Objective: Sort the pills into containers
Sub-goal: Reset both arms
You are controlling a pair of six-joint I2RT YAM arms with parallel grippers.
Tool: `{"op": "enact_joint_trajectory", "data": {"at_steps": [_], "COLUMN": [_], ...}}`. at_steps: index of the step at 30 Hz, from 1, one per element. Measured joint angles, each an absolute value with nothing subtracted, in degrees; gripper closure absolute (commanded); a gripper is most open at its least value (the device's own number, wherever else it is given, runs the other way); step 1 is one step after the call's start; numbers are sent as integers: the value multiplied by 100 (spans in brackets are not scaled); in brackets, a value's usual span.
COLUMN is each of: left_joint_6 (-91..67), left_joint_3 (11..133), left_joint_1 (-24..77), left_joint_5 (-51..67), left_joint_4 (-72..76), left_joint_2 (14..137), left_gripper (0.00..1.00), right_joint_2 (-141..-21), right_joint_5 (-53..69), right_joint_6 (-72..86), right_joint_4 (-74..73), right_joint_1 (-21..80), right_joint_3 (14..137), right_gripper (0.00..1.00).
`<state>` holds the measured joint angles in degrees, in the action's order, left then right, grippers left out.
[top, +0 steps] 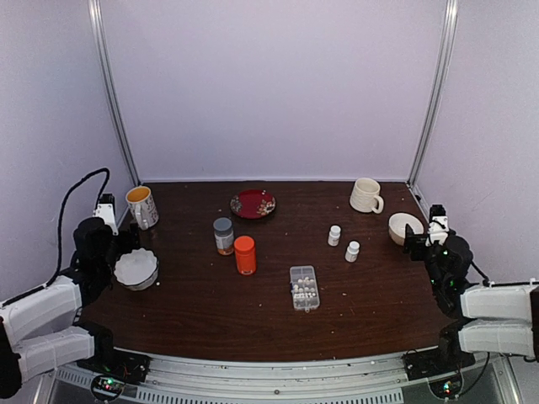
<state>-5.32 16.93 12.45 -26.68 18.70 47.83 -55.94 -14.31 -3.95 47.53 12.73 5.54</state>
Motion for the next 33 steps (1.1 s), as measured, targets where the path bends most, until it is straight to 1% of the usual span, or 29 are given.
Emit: {"op": "enact_joint_trajectory", "data": {"at_steps": [2,5,10,11,13,18,21,22,23,28,33], "left_joint_6": [-375,-176,117,158,242,460,502,506,504,414,320], "left_joint_3": [1693,1691,1531,1527,1531,1557,1603,1616,1623,1699,1798], "left_joint_1": [1155,917,617,591,532,392,263,233,189,-49,-185], "left_joint_5": [-2596,-2342,-1951,-1887,-1695,-1299,-1090,-1033,-967,-701,-663], "left_joint_4": [2112,2517,3524,3673,4023,4622,4993,5072,5142,5376,5417], "left_joint_2": [4993,5389,6167,6346,6733,7306,7653,7741,7822,8149,8171], "left_gripper": [3,3,3,4,7,10,8,7,3,2,3], "right_joint_2": [-6152,-6700,-7767,-7804,-7808,-7811,-7813,-7813,-7813,-7813,-7813], "right_joint_5": [-1343,-1055,-462,-425,-342,-185,-174,-169,-167,-150,-150], "right_joint_6": [-405,-445,-211,-123,-49,34,45,45,45,45,45], "right_joint_4": [5273,5577,6539,6510,6475,6504,6381,6353,6333,6283,6276], "right_joint_1": [1186,989,375,296,226,220,220,220,220,220,220], "right_joint_3": [554,764,1000,1004,1098,1284,1326,1345,1369,1391,1391], "right_gripper": [4,4,2,3,1,0,0,0,0,0,0]}}
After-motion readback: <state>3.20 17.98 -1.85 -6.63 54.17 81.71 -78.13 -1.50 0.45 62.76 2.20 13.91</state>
